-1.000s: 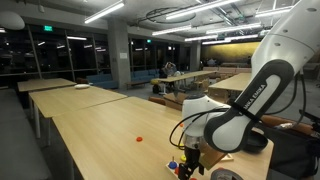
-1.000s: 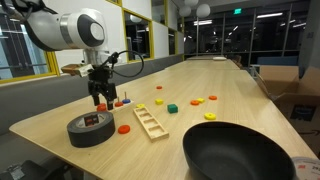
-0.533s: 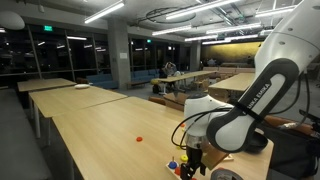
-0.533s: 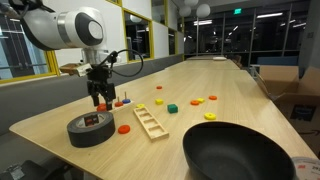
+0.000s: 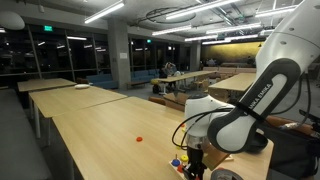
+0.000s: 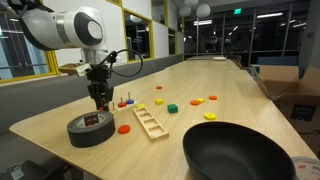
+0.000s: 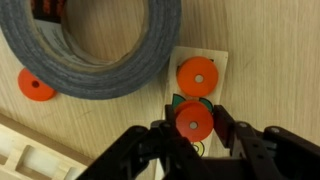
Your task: Remove the red ring from the left side of the wooden board and put it on the table
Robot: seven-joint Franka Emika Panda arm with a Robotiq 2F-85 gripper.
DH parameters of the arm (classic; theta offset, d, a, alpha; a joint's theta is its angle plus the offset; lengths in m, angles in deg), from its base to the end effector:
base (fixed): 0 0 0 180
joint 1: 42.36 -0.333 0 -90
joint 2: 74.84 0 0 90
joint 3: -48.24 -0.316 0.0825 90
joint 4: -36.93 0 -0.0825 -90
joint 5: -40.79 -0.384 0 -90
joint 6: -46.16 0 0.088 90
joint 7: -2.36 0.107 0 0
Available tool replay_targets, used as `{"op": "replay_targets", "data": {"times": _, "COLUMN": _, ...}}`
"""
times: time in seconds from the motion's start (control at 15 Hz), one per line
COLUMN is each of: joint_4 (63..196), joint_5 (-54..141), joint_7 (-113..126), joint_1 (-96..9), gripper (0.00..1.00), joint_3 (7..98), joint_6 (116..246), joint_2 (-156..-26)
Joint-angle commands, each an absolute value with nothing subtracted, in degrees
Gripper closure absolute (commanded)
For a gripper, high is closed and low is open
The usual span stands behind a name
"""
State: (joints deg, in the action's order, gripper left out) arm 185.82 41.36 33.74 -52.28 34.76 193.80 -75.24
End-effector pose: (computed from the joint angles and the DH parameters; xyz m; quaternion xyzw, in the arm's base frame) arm 0.4006 0.1737 0.2510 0.9978 -0.0653 -0.0119 0.0082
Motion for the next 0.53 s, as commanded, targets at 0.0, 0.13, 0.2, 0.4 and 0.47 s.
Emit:
{"op": "replay_targets", "data": {"times": 0.0, "joint_4": 186.5, "joint_5": 40.2, "joint_7": 33.3, "joint_1": -53.2, "gripper": 0.76, "joint_3": 35.3, "joint_6": 193.1, "joint_2": -73.0}}
{"op": "replay_targets", "data": {"times": 0.13, "joint_4": 186.5, "joint_5": 40.0, "joint_7": 33.2, "joint_1": -53.2, "gripper": 0.76, "joint_3": 35.3, "joint_6": 192.9, "joint_2": -72.3}}
{"op": "replay_targets", "data": {"times": 0.2, "joint_4": 186.5, "joint_5": 39.8, "joint_7": 33.0, "joint_1": -53.1, "gripper": 0.76, "joint_3": 35.3, "joint_6": 192.9, "joint_2": -71.8}}
{"op": "replay_targets", "data": {"times": 0.4, "joint_4": 186.5, "joint_5": 39.7, "joint_7": 32.9, "joint_1": -53.1, "gripper": 0.76, "joint_3": 35.2, "joint_6": 192.8, "joint_2": -70.6}}
{"op": "replay_targets", "data": {"times": 0.47, "joint_4": 186.5, "joint_5": 39.5, "joint_7": 32.7, "joint_1": -53.1, "gripper": 0.76, "joint_3": 35.1, "joint_6": 192.7, "joint_2": -70.1}}
